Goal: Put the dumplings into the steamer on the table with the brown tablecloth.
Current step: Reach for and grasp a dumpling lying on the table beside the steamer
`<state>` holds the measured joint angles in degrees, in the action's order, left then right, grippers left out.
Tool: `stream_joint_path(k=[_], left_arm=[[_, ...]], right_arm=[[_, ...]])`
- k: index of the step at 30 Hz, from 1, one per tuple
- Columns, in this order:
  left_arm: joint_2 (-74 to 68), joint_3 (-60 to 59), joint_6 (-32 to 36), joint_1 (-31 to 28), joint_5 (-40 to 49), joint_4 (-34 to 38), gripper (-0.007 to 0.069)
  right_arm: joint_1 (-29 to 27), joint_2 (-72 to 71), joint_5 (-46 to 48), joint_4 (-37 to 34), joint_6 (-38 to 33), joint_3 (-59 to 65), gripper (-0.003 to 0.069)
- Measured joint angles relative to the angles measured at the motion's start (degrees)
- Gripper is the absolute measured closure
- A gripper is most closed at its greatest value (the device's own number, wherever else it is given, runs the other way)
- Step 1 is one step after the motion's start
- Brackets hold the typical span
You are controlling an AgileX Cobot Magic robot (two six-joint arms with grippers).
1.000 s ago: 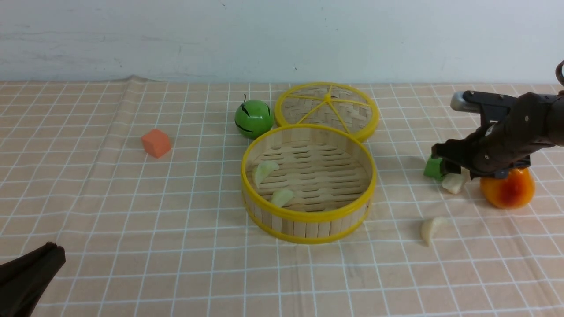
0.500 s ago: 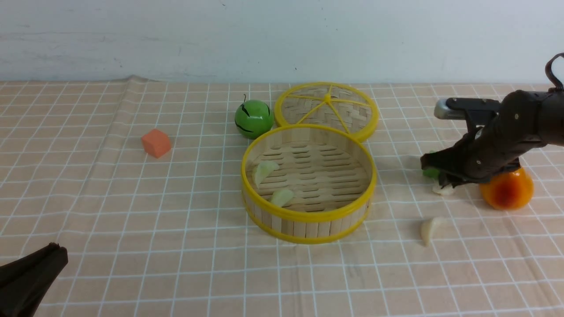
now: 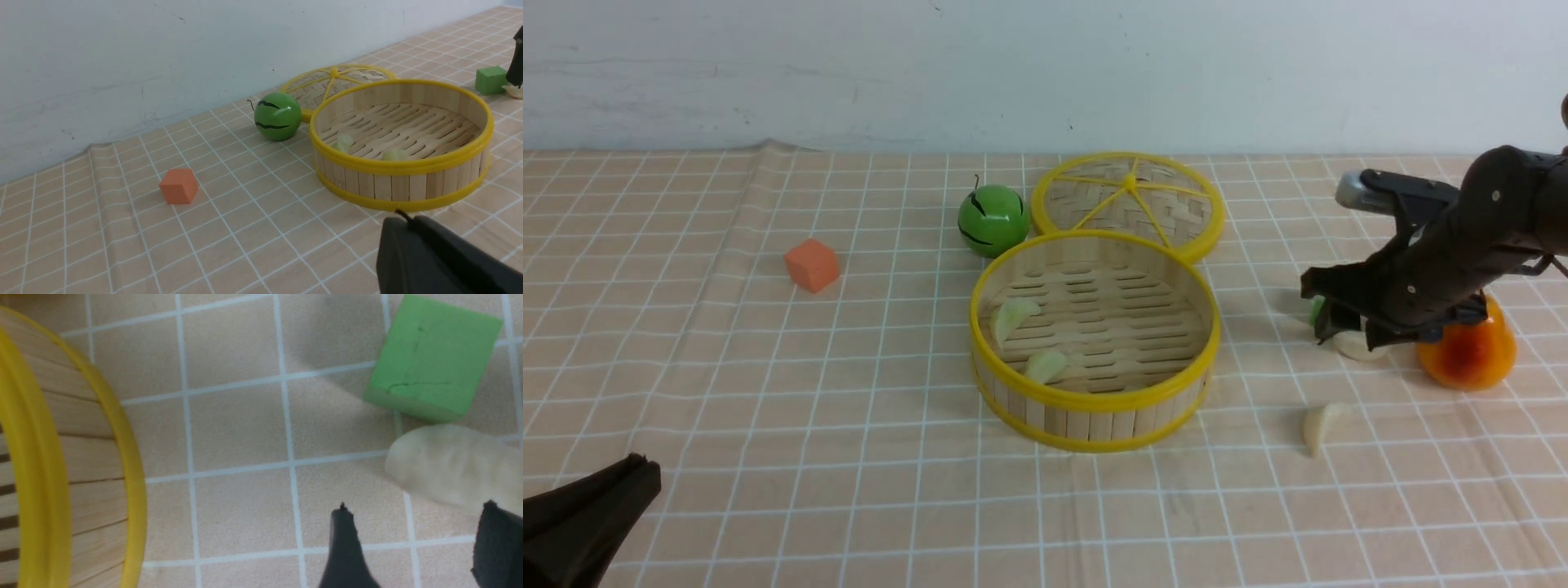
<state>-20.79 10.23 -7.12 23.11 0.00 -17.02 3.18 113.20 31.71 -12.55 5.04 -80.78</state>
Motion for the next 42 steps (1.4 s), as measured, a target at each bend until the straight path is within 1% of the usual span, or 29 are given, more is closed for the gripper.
stream_joint_path(k=[3,4,6,8,11,19,22,23,24,26,28,30,38,42], left_arm=[[0.00,0.00,0.00,0.00,0.00,-0.05,0.0627],[0.00,0.00,0.06,0.00,0.00,-0.05,0.0627],[0.00,0.00,0.10,0.00,0.00,-0.05,0.0627],[0.00,0.00,0.12,0.00,0.00,-0.11,0.0627],[0.00,0.00,0.12,0.00,0.00,-0.16,0.0627],[0.00,0.00,0.12,0.00,0.00,-0.20,0.0625],[0.00,0.00,0.12,0.00,-0.31,-0.20,0.0624],[0.00,0.00,0.12,0.00,-0.31,-0.20,0.0624],[0.00,0.00,0.12,0.00,-0.31,-0.20,0.0624],[0.00,0.00,0.12,0.00,-0.31,-0.20,0.0624],[0.00,0.00,0.12,0.00,-0.31,-0.20,0.0624],[0.00,0.00,0.12,0.00,-0.31,-0.20,0.0624],[0.00,0.00,0.12,0.00,-0.41,-0.20,0.0621],[0.00,0.00,0.12,0.00,-0.43,-0.20,0.0619]], right_arm=[[-0.08,0.00,-1.28,0.40,-1.91,0.00,0.0242],[-0.12,0.00,-2.69,1.14,-5.41,0.00,0.0242],[-0.12,0.09,-3.66,1.33,-9.74,0.00,0.0241],[-0.12,0.37,-4.81,1.33,-13.02,0.00,0.0241],[-0.12,1.61,-6.45,1.57,-15.86,0.00,0.0241],[-0.31,4.18,-6.99,1.78,-17.08,-0.23,0.0249],[-0.36,4.12,-5.18,2.05,-17.43,-0.68,0.0294],[-0.36,4.12,-5.01,2.05,-17.51,-0.74,0.0298],[-0.36,4.05,-3.56,2.21,-17.77,-1.22,0.0337],[-0.36,4.05,-2.11,2.27,-18.67,-1.79,0.0369],[-0.30,4.05,-0.77,2.65,-20.18,-2.19,0.0383],[-0.30,4.05,-0.38,2.76,-20.70,-2.48,0.0379],[-0.30,4.40,0.57,4.80,-21.12,-3.12,0.0186],[-0.30,4.84,0.03,6.63,-21.12,-3.16,0.0167]])
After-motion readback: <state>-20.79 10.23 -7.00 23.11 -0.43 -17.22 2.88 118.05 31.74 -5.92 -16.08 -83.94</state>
